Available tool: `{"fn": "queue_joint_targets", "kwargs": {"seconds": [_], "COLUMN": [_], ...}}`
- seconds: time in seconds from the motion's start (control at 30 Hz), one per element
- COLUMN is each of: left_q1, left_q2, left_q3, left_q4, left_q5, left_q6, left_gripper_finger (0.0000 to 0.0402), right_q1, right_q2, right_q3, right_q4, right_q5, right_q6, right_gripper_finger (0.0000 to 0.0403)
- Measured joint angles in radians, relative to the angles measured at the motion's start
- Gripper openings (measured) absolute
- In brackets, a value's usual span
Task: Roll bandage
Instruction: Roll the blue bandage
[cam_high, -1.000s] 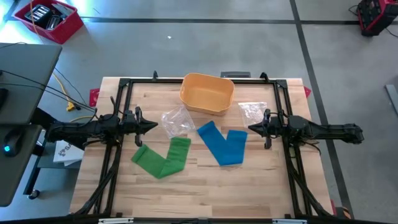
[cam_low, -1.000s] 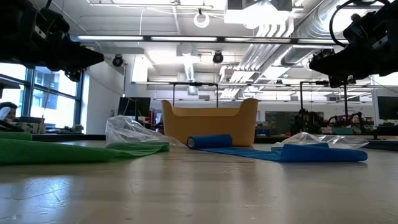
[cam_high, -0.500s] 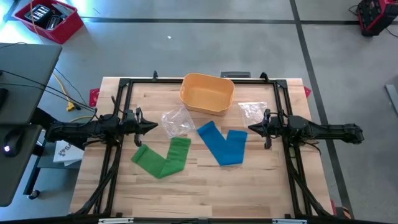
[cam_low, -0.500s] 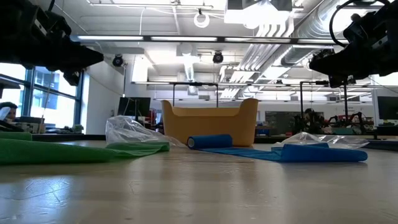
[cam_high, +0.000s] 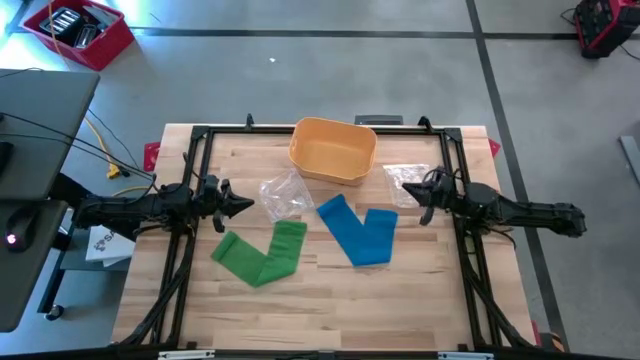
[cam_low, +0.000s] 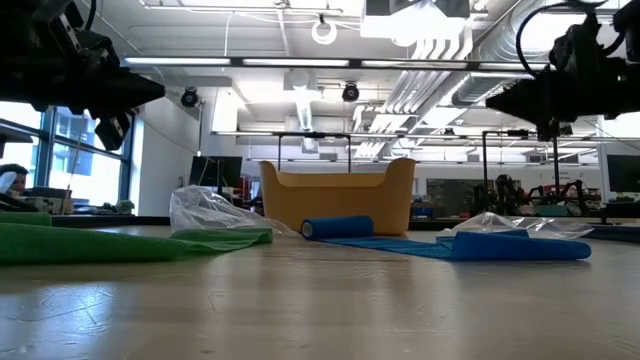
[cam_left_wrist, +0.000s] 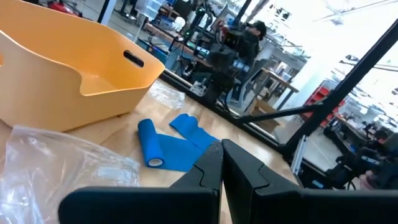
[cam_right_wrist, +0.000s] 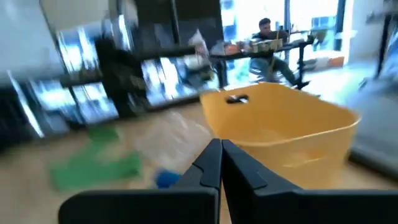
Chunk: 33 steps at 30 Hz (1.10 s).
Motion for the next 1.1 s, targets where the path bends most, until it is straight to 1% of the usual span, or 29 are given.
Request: {"fn": "queue_joint_targets", "kwargs": {"seconds": [0.1,0.17,0.23,0.27,0.33,0.43,0.5,0.57,0.63,0.67,0.8,0.83,0.87,0.93,1.0,1.03,1.1], "left_q1": [0.0,0.0,0.0,0.0,0.0,0.0,0.0,0.0,0.0,0.0,0.0,0.0,0.0,0.0,0.0,0.0,0.0], "left_q2": [0.0,0.0,0.0,0.0,0.0,0.0,0.0,0.0,0.0,0.0,0.0,0.0,0.0,0.0,0.0,0.0,0.0], "left_q3": [0.0,0.0,0.0,0.0,0.0,0.0,0.0,0.0,0.0,0.0,0.0,0.0,0.0,0.0,0.0,0.0,0.0], "left_q4": [0.0,0.002,0.003,0.003,0.004,0.006,0.007,0.007,0.008,0.008,0.008,0.008,0.008,0.008,0.009,0.01,0.012], "left_q5": [-0.001,-0.01,-0.02,-0.023,-0.029,-0.044,-0.046,-0.051,-0.057,-0.059,-0.062,-0.062,-0.062,-0.063,-0.068,-0.073,-0.088], "left_q6": [0.0,0.002,0.015,0.021,0.04,0.068,0.081,0.09,0.097,0.097,0.109,0.115,0.121,0.131,0.134,0.134,0.136], "left_gripper_finger": [0.0003,0.0003,0.0003,0.0003,0.0003,0.0003,0.0003,0.0003,0.0003,0.0003,0.0003,0.0003,0.0003,0.0003,0.0003,0.0003,0.0003], "right_q1": [0.0,-0.001,0.001,0.001,0.002,0.002,0.002,0.002,0.002,0.002,0.003,0.003,0.006,0.019,0.033,0.04,0.062], "right_q2": [0.0,0.003,0.012,0.02,0.053,0.128,0.193,0.262,0.329,0.361,0.499,0.534,0.567,0.635,0.704,0.74,0.821], "right_q3": [0.0,0.0,0.0,0.0,0.0,0.0,0.0,0.0,0.0,0.0,0.0,0.0,0.0,0.022,0.08,0.118,0.216], "right_q4": [0.094,0.142,0.194,0.226,0.315,0.489,0.594,0.663,0.679,0.677,0.65,0.649,0.656,0.661,0.661,0.661,0.63], "right_q5": [0.041,0.089,0.089,0.057,-0.066,-0.227,-0.285,-0.293,-0.294,-0.311,-0.489,-0.519,-0.519,-0.437,-0.357,-0.342,-0.346], "right_q6": [0.305,0.365,0.389,0.379,0.316,0.268,0.254,0.252,0.252,0.259,0.206,0.197,0.198,0.254,0.274,0.255,0.192], "right_gripper_finger": [0.0,0.0,0.0,0.0,0.0,0.0,0.0,0.0,0.0,0.0,0.0,0.0,0.0,0.0,0.0,0.0,0.0]}}
